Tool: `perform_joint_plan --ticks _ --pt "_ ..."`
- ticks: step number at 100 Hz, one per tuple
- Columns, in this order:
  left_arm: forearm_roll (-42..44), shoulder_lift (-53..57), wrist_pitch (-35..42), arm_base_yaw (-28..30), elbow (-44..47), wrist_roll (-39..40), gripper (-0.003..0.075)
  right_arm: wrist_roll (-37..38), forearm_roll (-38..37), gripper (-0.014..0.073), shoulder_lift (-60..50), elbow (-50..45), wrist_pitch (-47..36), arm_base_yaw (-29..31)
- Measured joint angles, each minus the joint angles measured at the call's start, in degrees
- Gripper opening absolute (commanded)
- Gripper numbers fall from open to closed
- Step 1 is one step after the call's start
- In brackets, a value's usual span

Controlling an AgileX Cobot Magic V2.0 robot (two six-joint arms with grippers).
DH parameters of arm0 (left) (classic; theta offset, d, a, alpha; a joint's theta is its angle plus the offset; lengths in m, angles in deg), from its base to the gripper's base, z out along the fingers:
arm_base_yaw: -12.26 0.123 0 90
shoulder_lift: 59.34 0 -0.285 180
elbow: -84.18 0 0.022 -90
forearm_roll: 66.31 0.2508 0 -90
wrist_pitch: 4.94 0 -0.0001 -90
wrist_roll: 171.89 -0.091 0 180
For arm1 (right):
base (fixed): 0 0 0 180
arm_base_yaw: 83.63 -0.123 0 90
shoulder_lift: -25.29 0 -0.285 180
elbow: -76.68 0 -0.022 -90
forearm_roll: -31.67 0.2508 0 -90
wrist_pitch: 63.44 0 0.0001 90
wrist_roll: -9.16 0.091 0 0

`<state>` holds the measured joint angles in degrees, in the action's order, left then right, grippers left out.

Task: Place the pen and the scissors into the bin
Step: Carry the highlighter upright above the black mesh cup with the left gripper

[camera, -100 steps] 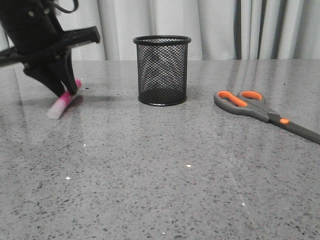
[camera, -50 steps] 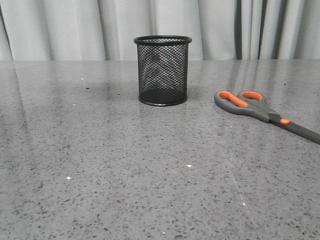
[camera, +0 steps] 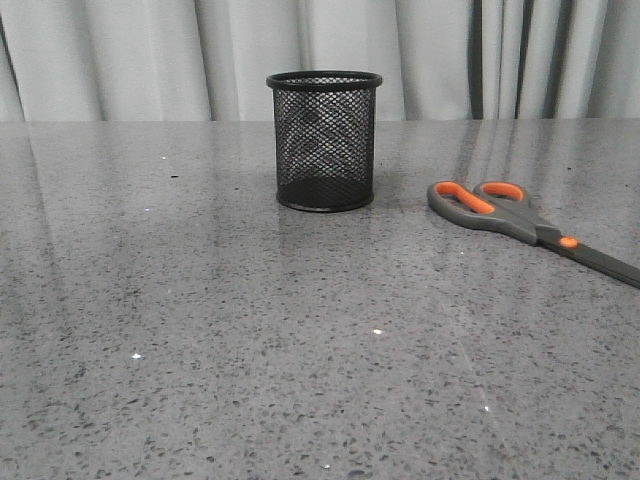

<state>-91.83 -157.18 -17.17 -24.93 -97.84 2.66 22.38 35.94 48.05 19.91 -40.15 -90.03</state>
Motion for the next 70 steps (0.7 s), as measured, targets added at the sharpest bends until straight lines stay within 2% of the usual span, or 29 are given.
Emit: perform_joint_plan --ticks 49,70 --pt "-0.1 -6.4 9.7 -1.3 0.1 -0.2 -0.0021 0.0 0.0 0.036 0.0 0.0 0.1 0.0" --pt "1.0 -6.4 14.2 -1.3 4.0 -0.3 -0.0021 0.0 -0.5 0.036 0.0 0.0 0.3 0.0"
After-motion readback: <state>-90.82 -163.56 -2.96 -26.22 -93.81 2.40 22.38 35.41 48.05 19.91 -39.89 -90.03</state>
